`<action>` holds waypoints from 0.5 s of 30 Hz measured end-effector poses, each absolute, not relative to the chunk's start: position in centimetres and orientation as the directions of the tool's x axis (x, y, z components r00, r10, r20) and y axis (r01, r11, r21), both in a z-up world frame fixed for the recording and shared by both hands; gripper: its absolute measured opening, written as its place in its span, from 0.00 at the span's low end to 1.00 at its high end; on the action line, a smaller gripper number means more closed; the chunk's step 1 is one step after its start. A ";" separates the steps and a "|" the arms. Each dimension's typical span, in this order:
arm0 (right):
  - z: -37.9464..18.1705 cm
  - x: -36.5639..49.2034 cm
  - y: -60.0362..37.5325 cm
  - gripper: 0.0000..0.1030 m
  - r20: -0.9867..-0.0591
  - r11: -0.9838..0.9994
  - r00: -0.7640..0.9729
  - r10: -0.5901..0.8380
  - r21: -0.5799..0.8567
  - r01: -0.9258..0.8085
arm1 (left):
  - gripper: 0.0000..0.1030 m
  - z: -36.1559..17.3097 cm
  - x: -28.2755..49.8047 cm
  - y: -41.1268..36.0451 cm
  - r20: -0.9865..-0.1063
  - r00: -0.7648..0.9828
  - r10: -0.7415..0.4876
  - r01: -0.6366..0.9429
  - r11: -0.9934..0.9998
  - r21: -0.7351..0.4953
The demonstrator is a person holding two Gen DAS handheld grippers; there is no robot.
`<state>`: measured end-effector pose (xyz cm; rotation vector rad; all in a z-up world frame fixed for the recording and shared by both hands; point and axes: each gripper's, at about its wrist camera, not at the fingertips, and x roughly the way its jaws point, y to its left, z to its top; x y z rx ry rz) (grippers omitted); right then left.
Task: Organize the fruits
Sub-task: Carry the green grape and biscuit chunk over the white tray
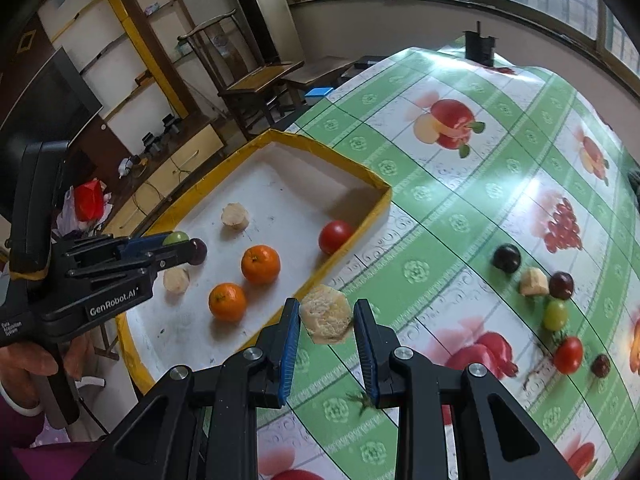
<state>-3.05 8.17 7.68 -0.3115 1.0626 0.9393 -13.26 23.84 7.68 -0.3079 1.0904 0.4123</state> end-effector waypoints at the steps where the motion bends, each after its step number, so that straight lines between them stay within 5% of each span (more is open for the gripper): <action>1: 7.6 -2.9 8.5 0.26 -0.849 0.587 0.155 0.505 0.205 -0.783 | 0.22 7.5 -13.3 24.0 -0.903 0.396 0.169 -0.469 0.882 -0.040; 15: 5.6 -0.9 15.2 0.26 -0.859 0.515 0.094 0.503 0.211 -0.831 | 0.22 6.4 -13.1 25.6 -0.911 0.394 0.124 -0.463 0.883 -0.080</action>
